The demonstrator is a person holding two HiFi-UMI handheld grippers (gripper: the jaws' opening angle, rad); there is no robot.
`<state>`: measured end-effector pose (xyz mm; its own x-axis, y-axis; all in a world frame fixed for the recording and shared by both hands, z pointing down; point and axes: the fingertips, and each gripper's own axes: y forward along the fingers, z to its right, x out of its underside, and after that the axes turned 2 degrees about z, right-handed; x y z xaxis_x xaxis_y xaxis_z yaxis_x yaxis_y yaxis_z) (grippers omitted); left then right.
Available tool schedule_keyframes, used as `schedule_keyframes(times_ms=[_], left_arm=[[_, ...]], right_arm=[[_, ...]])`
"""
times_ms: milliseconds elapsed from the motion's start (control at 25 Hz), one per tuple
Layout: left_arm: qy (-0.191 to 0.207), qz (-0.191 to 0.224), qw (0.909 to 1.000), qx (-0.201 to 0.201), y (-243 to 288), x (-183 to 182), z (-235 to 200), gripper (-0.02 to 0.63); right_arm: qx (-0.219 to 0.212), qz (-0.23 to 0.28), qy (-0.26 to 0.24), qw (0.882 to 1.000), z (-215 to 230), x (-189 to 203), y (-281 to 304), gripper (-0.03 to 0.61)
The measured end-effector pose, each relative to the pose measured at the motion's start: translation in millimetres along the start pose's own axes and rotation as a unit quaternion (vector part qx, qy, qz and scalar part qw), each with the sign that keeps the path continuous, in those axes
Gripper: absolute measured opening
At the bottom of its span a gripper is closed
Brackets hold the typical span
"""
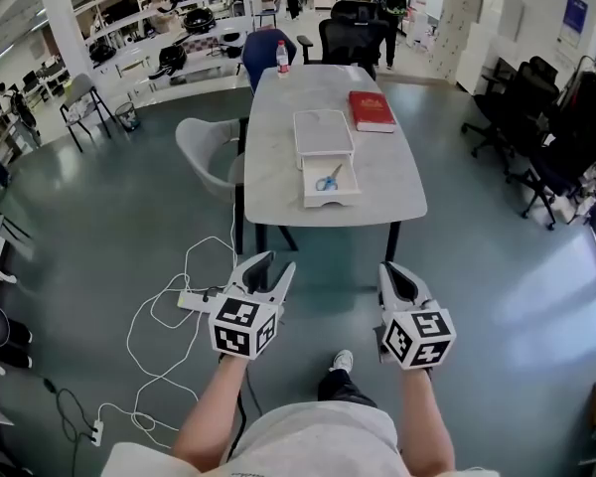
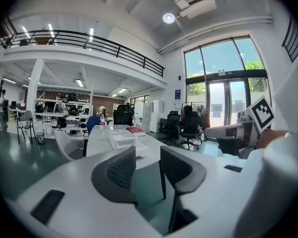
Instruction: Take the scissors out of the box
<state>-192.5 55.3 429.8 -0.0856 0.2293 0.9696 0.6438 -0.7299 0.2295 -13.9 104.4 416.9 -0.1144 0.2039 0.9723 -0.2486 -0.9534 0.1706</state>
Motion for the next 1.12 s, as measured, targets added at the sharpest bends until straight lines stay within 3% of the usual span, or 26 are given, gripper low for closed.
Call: schedule_keyframes(times_ms=[640, 1120], left_arm=[[-0.043, -0.017, 0.9985, -0.028, 152, -24, -20, 0.232], [-0.014, -0.059, 0.997, -0.049, 233, -20, -27, 0.233]], right_arm=[[-0.051, -0.017, 0.004, 0.999, 110, -34, 119, 0.005], [-0.089, -0.022, -0.004, 0.996, 161, -43, 167, 0.005]])
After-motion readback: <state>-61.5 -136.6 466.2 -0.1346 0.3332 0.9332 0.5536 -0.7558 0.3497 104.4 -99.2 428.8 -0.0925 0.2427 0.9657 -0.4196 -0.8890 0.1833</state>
